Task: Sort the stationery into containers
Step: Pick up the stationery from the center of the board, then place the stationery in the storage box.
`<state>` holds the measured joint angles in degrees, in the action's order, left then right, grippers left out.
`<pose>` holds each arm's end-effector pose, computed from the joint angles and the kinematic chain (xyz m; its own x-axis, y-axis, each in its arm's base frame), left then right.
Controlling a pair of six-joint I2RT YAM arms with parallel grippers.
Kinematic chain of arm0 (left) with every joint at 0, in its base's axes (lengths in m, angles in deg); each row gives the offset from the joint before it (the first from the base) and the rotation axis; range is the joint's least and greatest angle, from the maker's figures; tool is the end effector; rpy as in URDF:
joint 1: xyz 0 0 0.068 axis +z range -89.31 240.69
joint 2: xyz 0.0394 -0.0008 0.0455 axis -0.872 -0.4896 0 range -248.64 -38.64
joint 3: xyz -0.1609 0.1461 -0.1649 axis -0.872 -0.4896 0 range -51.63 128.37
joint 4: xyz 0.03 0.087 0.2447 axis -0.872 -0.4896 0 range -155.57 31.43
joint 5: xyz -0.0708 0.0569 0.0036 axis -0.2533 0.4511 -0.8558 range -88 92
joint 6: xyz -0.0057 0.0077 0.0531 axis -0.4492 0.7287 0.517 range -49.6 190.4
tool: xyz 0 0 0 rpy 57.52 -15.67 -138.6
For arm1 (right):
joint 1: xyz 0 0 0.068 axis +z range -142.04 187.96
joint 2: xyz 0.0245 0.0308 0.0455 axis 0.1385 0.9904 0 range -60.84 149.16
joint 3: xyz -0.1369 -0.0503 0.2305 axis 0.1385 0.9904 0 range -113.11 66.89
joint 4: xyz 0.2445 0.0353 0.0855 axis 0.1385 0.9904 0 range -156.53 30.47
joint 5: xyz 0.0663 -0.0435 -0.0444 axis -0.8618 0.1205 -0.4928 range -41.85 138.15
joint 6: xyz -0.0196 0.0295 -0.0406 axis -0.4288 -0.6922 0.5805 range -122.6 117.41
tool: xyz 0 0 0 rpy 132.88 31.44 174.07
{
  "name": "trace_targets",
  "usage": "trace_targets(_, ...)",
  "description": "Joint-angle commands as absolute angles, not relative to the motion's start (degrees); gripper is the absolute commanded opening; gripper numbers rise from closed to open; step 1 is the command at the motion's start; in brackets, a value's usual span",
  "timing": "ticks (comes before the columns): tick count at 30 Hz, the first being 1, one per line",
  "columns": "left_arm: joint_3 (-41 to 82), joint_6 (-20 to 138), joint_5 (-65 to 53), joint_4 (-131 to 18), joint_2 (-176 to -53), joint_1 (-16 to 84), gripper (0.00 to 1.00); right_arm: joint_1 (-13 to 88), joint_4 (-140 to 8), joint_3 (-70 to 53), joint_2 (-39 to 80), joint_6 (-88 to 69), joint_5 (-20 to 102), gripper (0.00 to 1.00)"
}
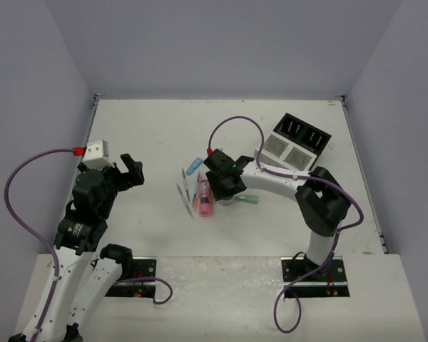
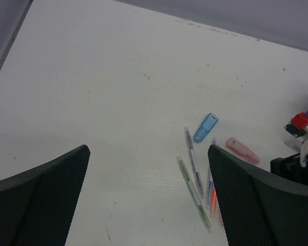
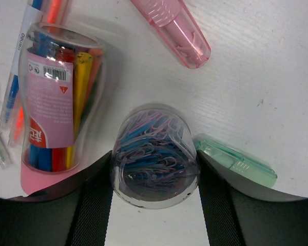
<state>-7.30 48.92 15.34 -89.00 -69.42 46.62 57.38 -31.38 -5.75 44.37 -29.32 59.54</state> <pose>0.1196 -0.0214 0.3328 -0.2701 -0.2996 -0.9150 -0.0824 0.9541 -0.2881 0.2455 0.2759 0.1862 -0.8506 -0.3154 -0.4208 -0.3508 0.9364 0.0073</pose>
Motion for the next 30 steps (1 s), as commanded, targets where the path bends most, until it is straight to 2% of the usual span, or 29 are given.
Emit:
trace_targets(1,-7.34,49.92,14.66,-86.66,-69.32,46.1,1.0,58.65,-30.71,-8.22,37.8,-28.85,62.93,0.32)
trace_targets(8,-7.34,49.92,14.83,-86.61,-69.32,46.1,1.0,56.77,-27.59,-11.33,24.45,-24.77,71.61,0.29)
trace_targets(11,-7.42,49.85,14.83,-86.68,-69.49,46.1,1.0,50.13,-25.48,-16.75,21.25,-21.54,71.18,0.27)
trace_targets(14,-7.34,49.77,15.45,-86.87,-69.49,46.01,1.0,39.38,-24.46,-21.06,21.25,-18.87,71.12,0.27)
trace_targets(21,-7.34,49.66,15.57,-86.9,-70.78,46.01,1.0,26.25,-30.58,-25.24,28.15,-17.6,70.97,0.24)
trace_targets(24,-7.25,49.66,15.38,-86.96,-71.27,45.9,1.0,21.8,-30.85,-30.51,34.9,-17.32,72.07,0.22)
trace_targets(30,-7.24,49.66,15.25,-86.87,-71.62,45.65,1.0,18.59,-30.77,-35.07,44.25,-16.82,70.19,0.28)
